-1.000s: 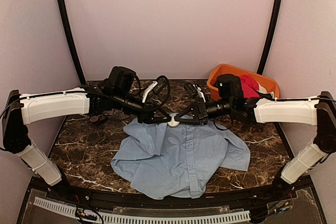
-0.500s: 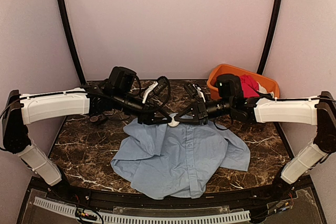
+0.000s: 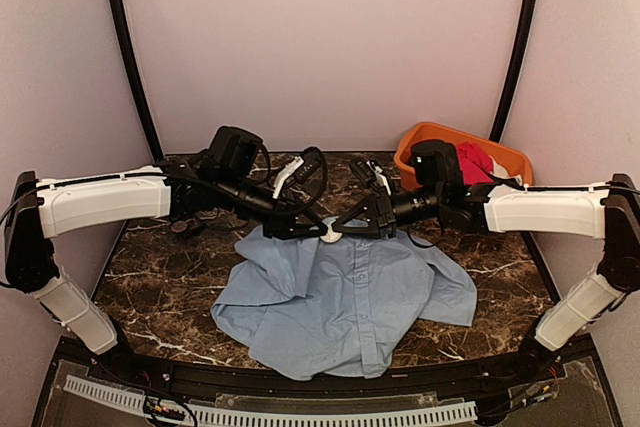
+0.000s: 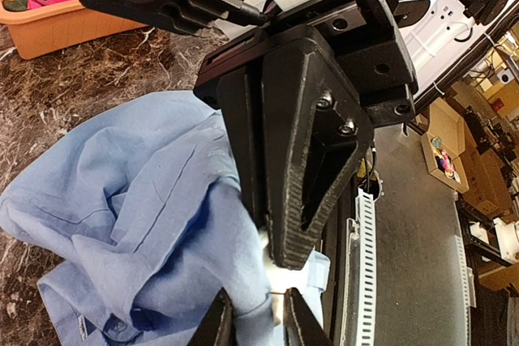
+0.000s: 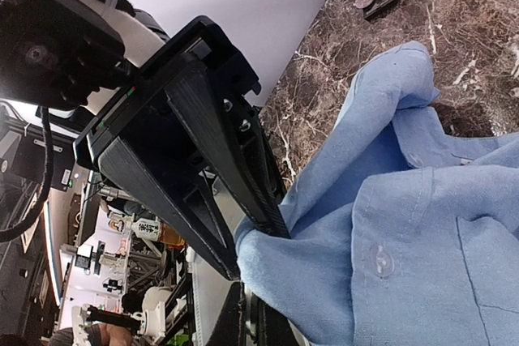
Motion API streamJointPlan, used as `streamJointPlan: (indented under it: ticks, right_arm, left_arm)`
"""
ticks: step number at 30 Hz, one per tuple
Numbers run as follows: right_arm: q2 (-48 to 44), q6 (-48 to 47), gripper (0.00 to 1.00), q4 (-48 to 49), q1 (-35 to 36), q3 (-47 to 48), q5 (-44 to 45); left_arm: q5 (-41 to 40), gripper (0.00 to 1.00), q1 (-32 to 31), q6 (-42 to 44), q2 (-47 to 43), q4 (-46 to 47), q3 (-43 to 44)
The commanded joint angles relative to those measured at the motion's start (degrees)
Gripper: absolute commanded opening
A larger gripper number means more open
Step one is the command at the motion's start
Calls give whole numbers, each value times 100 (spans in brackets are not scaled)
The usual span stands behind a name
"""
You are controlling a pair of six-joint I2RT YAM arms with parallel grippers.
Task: Pin the brooch onto the clothing
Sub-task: Pin the brooch to the flattened clothing.
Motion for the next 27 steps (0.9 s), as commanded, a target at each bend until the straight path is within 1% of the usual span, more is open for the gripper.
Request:
streamJointPlan:
  ticks: [1, 9, 20, 27]
  right_arm:
    - [12, -93, 0, 339, -17, 281, 459]
    - [7, -96, 0, 278, -14, 309, 493]
    - [16, -69, 0, 66, -15, 425, 585]
    - [0, -220, 0, -238, -14, 517, 772]
  left_arm:
    - [207, 22, -309, 205, -7, -322, 174]
    - [-50, 21, -362, 300, 30, -509, 246]
    - [-205, 21, -435, 397, 64, -685, 341]
    - [-571, 21, -500, 489, 122, -968, 485]
